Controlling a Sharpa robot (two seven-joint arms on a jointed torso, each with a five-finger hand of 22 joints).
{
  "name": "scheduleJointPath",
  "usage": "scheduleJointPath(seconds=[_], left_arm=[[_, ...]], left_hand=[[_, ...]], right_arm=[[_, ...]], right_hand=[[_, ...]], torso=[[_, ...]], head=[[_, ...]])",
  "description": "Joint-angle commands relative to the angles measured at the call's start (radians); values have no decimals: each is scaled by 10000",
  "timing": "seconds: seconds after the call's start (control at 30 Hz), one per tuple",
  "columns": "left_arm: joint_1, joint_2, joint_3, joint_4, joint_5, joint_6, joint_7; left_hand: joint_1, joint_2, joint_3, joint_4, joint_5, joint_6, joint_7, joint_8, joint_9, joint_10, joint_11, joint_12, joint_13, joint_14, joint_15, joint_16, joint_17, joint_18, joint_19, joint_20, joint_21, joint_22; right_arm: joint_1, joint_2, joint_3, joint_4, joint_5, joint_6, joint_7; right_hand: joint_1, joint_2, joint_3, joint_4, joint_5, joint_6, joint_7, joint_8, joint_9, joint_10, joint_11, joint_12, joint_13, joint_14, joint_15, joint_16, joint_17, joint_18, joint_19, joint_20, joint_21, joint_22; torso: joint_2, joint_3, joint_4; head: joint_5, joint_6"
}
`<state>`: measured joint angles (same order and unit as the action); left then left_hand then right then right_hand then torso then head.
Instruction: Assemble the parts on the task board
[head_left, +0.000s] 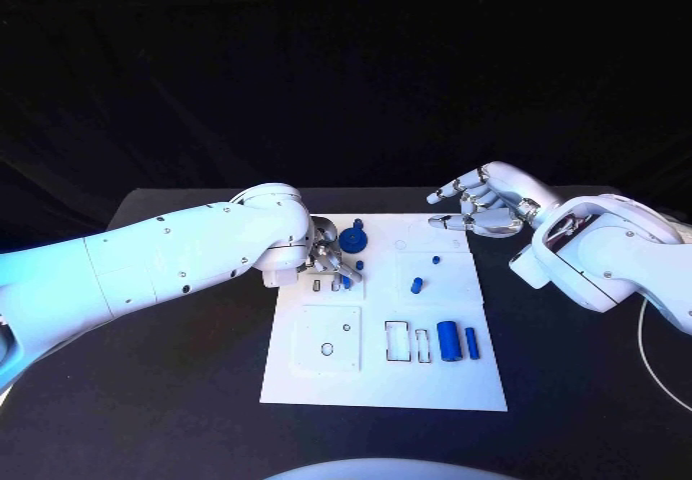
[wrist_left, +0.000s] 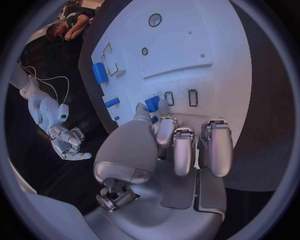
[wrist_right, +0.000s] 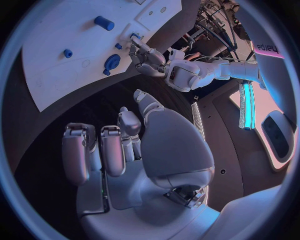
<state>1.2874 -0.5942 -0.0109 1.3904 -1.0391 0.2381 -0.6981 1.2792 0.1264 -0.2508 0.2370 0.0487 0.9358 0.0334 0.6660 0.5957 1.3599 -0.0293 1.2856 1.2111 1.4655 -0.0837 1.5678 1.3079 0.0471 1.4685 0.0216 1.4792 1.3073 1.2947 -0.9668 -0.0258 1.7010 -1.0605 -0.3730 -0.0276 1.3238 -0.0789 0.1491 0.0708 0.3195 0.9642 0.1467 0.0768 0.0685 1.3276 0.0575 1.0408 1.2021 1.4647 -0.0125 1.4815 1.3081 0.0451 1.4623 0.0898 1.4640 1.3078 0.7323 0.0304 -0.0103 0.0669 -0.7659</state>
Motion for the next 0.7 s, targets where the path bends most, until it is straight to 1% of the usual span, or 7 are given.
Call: scheduleJointPath(seconds=[0.03, 0.17, 0.37, 0.47, 0.57, 0.67, 0.7], left_arm=[[11, 25, -3, -16, 134, 318, -1151], [11, 28, -8, -22, 155, 236, -1099], [11, 39, -12, -31, 246, 71, -1013], [11, 36, -14, -30, 269, -51, -953], [11, 19, -15, -23, 319, -219, -876], [11, -58, -15, 27, 442, -408, -806], [11, -95, -15, 55, 478, -463, -793]], left_hand=[[149, 11, 26, -64, 3, -71, 21, 65, 21, 66, -25, 23, 10, 1053, -47, 30, 2629, -120, 312, 5, 27, 1050], [359, 80, 169, -193, 7, -86, 2, 47, 51, 74, -45, 18, 18, 1053, -57, 30, 2629, -121, 314, 0, 31, 1060], [1655, 481, 1092, -963, 19, -275, -108, -180, 23, 26, -151, -64, -2, 1053, -151, 30, 2629, -108, 289, -73, 2, 1025], [2169, 513, 1623, -1297, 73, -393, -73, -399, -54, -48, -139, -171, -62, 1053, -152, 30, 2629, -104, 275, -98, -14, 1007], [2346, 428, 2106, -1447, 180, -431, -3, -563, -103, -107, -88, -286, -139, 1053, -110, 30, 2629, -102, 264, -75, -29, 993], [2120, -50, 3308, -1459, 182, -384, 118, -753, -87, -170, -34, -523, -325, 1053, -33, 30, 2629, -93, 244, 13, -61, 968], [2100, -89, 3370, -1458, 181, -382, 119, -760, -83, -168, -33, -526, -327, 1053, -44, 30, 2629, -94, 243, 25, -63, 967]], right_arm=[[-9, 9, -1, -6, -23, 164, -73], [-9, 14, -1, -12, -23, 163, -70], [-10, 11, -2, -11, -23, 161, -72], [-10, 9, -2, -13, -23, 166, -75], [-10, 9, -2, -15, -23, 173, -76], [-10, 19, -2, -20, -23, 187, -77], [-10, 22, -2, -23, -22, 192, -78]], right_hand=[[-97, 48, -15, 57, 32, 73, -4, -48, -11, -29, -21, -20, -5, 662, -79, -48, 841, 45, -19, -54, -63, 288], [-97, 48, -15, 57, 32, 73, -4, -48, -11, -29, -21, -20, -5, 662, -79, -48, 841, 45, -19, -54, -63, 288], [-105, 46, -18, 63, 38, 74, -4, -48, -11, -25, -22, -11, -1, 662, -79, -49, 841, 45, -18, -54, -62, 290], [-117, 43, -22, 73, 48, 76, -5, -49, -11, -18, -22, 2, 6, 662, -79, -51, 840, 44, -16, -54, -61, 294], [-117, 43, -22, 73, 48, 76, -5, -49, -11, -18, -22, 2, 6, 662, -79, -51, 840, 44, -16, -54, -61, 294], [-117, 43, -22, 73, 48, 76, -5, -49, -11, -18, -22, 2, 6, 662, -79, -51, 840, 44, -16, -54, -61, 294], [-117, 43, -22, 73, 48, 76, -5, -49, -11, -18, -22, 2, 6, 662, -79, -51, 840, 44, -16, -54, -61, 294]], torso=[[2, 4, 2], [2, 0, 1], [-7, 6, -7], [-4, 4, -7], [-5, 6, -6], [-6, 10, -9], [-7, 13, -10]], head=[[-11, 1], [0, -13], [27, -35], [34, -42], [35, -47], [39, -50], [42, -52]])
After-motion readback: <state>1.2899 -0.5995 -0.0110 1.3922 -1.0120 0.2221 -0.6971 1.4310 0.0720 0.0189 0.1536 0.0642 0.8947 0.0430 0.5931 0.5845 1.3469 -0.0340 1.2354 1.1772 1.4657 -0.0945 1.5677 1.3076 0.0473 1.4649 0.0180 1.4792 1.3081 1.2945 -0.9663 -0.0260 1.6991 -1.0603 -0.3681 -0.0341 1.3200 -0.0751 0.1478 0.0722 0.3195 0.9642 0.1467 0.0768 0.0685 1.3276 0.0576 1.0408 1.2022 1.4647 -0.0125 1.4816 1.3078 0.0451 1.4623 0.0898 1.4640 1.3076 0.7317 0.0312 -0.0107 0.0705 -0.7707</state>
